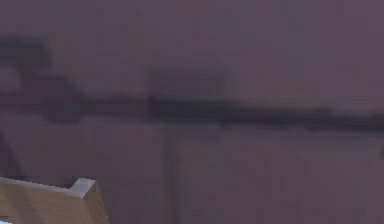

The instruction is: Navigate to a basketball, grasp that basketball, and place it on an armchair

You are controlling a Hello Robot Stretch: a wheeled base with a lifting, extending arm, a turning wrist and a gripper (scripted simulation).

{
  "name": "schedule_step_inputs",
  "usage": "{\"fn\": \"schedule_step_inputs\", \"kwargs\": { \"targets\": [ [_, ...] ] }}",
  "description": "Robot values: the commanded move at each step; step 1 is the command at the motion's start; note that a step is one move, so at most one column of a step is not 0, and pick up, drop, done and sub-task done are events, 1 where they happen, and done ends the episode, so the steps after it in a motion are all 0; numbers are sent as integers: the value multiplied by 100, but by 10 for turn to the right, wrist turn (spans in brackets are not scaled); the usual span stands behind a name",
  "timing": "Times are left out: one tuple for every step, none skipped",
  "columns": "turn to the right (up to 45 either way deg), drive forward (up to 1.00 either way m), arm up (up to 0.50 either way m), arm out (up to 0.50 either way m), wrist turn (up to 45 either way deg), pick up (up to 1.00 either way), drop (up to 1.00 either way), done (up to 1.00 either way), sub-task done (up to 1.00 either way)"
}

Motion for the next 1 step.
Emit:
{"fn": "schedule_step_inputs", "kwargs": {
  "targets": [
    [0,0,0,0,450,0,0,0,0]
  ]
}}
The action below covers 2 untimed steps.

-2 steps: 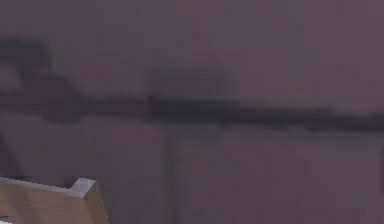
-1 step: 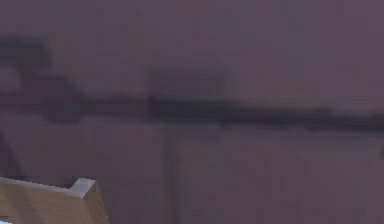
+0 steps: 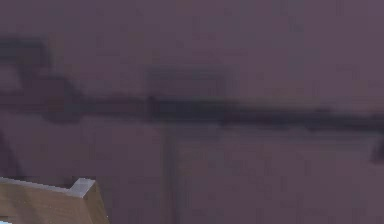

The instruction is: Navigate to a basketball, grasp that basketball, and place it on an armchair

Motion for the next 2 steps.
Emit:
{"fn": "schedule_step_inputs", "kwargs": {
  "targets": [
    [0,0,0,0,60,0,0,0,0],
    [0,0,-36,0,0,0,0,0,0]
  ]
}}
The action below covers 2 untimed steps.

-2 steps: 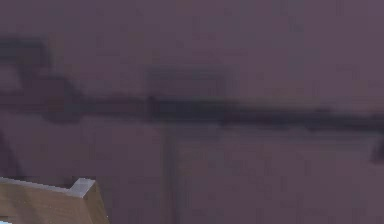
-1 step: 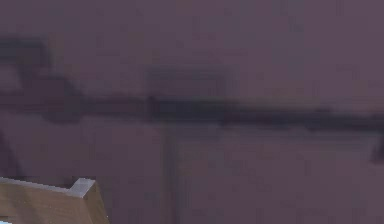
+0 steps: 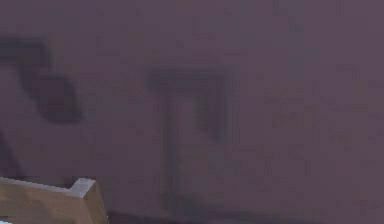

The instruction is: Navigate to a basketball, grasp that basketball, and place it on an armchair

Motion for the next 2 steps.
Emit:
{"fn": "schedule_step_inputs", "kwargs": {
  "targets": [
    [0,0,-32,0,0,0,0,0,0],
    [0,0,0,0,0,0,100,0,0]
  ]
}}
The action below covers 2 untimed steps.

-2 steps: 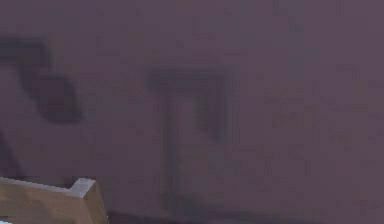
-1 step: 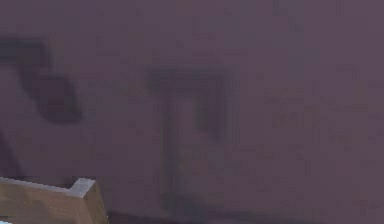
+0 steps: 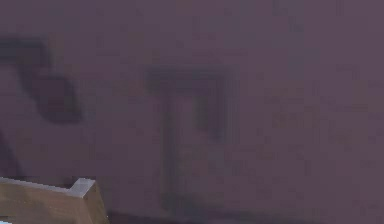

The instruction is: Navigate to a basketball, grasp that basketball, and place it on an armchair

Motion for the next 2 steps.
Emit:
{"fn": "schedule_step_inputs", "kwargs": {
  "targets": [
    [0,0,10,0,0,0,0,0,0],
    [0,0,0,-8,0,0,0,0,0]
  ]
}}
